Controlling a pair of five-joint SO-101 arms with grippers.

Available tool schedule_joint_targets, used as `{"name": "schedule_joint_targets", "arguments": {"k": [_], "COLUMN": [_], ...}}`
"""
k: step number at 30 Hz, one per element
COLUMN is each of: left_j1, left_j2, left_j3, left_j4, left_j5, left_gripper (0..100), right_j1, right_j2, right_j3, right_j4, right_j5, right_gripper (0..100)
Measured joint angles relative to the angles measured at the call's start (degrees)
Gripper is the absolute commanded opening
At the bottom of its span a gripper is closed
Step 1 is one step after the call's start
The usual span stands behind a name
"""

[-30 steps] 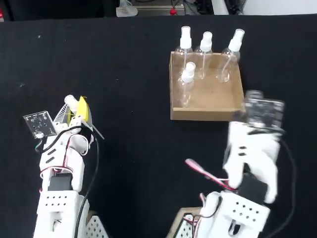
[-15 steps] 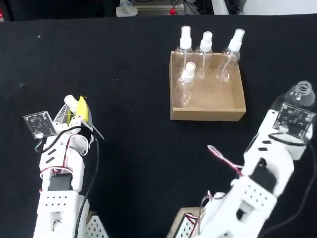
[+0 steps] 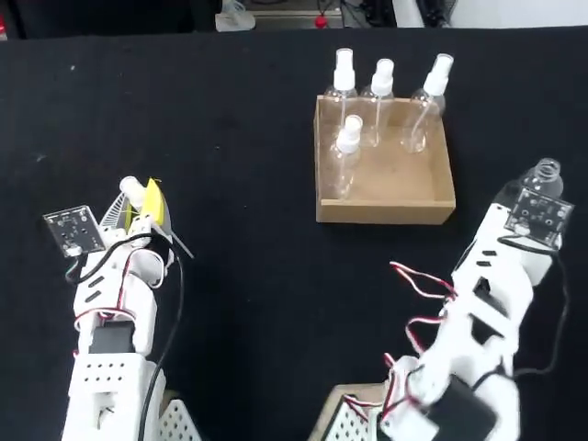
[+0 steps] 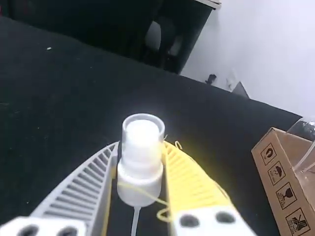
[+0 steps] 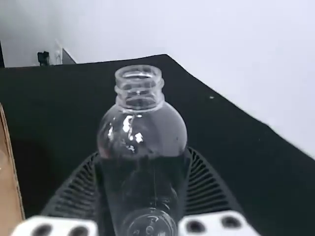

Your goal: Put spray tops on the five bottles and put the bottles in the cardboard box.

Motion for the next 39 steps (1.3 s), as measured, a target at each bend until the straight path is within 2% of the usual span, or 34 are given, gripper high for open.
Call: {"name": "schedule_joint_targets", "arguments": {"k": [5,13,28,30,35,39], "left_j1": [0.00,0.00,0.00,0.00,0.00,0.00], "left_j2": [0.00,0.00,0.00,0.00,0.00,0.00], "left_j3": [0.00,0.00,0.00,0.00,0.00,0.00], "left_j4": [0.00,0.00,0.00,0.00,0.00,0.00], "left_j5": [0.00,0.00,0.00,0.00,0.00,0.00], "left_gripper": [3,3,3,3,3,3], "right_j1": [2.37,3.87,4.48,4.48,4.57,4.57], "right_j2": [10.20,23.21,24.00,24.00,24.00,23.91], "right_j3": [-0.88,-6.42,-5.63,-5.63,-5.27,-3.43], "right_j4": [-6.77,-8.09,-9.14,-9.14,-9.14,-9.32], "right_j5": [-7.30,-8.79,-8.97,-8.97,-8.97,-8.97], "right_gripper": [1.2,1.3,1.4,4.2,18.8,19.6]}}
